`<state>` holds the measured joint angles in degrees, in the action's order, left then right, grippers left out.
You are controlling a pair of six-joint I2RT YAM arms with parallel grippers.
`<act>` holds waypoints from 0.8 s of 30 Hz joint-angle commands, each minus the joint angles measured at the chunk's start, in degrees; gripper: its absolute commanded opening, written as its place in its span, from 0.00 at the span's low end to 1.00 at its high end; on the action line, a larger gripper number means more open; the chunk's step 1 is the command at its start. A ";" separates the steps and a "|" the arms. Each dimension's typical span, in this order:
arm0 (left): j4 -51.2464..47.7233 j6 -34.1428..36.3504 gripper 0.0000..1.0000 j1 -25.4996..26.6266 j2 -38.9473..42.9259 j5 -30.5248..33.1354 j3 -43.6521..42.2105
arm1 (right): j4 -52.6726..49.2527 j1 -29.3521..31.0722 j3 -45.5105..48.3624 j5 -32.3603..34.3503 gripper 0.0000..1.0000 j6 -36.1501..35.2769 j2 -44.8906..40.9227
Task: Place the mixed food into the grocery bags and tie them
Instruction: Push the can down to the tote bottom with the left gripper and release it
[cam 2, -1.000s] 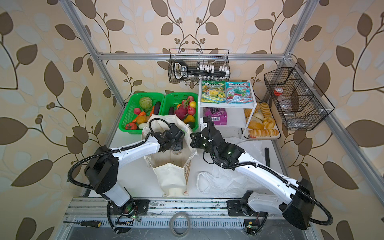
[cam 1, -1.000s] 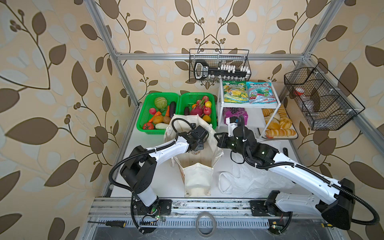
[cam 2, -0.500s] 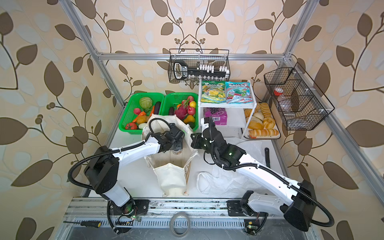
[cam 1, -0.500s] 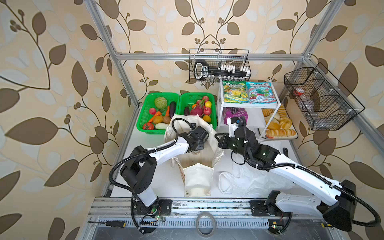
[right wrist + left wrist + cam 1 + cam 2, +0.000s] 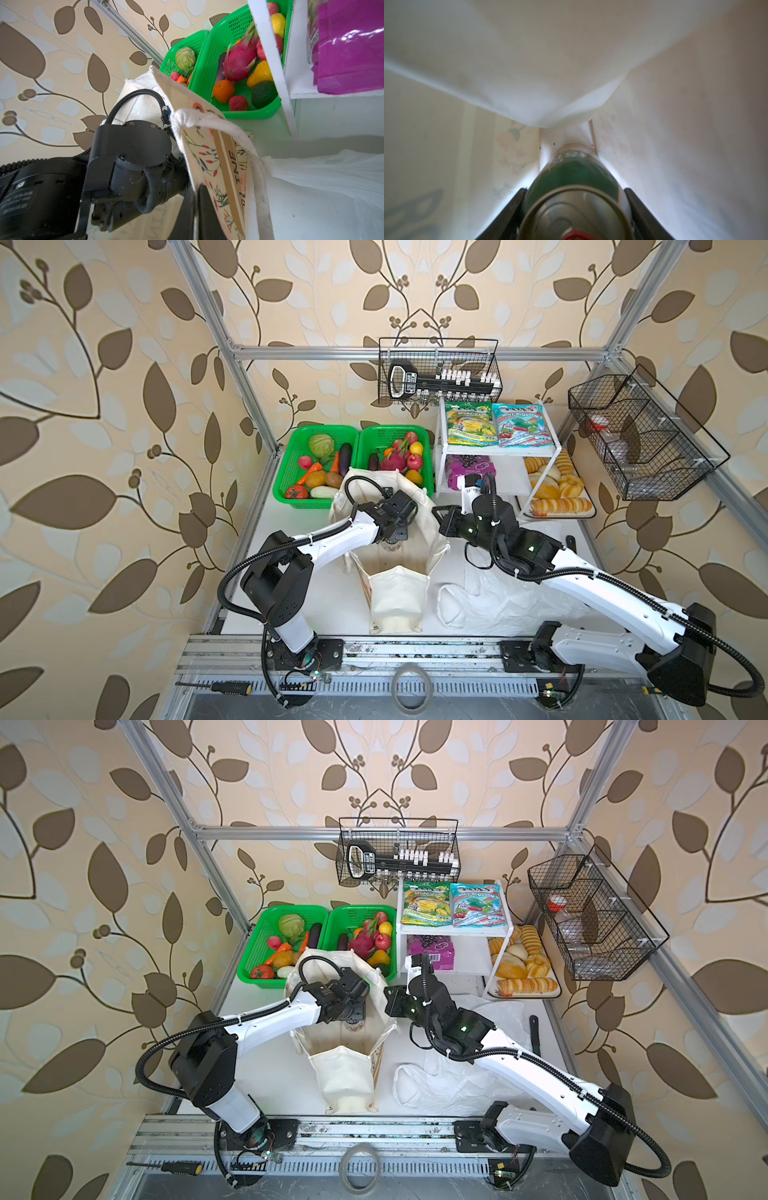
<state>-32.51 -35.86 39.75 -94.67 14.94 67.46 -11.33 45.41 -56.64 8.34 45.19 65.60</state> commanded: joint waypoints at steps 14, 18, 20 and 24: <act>-4.68 3.46 0.85 -0.28 9.90 -4.67 5.56 | 0.84 -1.81 0.39 -3.42 0.38 -0.23 -2.73; -5.45 4.06 0.89 -0.28 11.80 -4.64 5.68 | 0.70 -2.30 0.52 -3.28 0.45 -0.76 -3.89; -5.63 4.23 0.90 -0.28 13.18 -4.74 5.67 | 0.39 -2.54 0.50 -3.23 0.47 -0.80 -4.39; -6.50 4.65 0.92 -0.28 14.88 -6.02 6.50 | 0.15 -3.36 0.67 -2.95 0.49 -0.79 -5.55</act>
<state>-37.23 -32.23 39.70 -82.81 9.76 71.50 -10.90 42.59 -56.64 5.32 44.60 61.34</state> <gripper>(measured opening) 0.918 0.483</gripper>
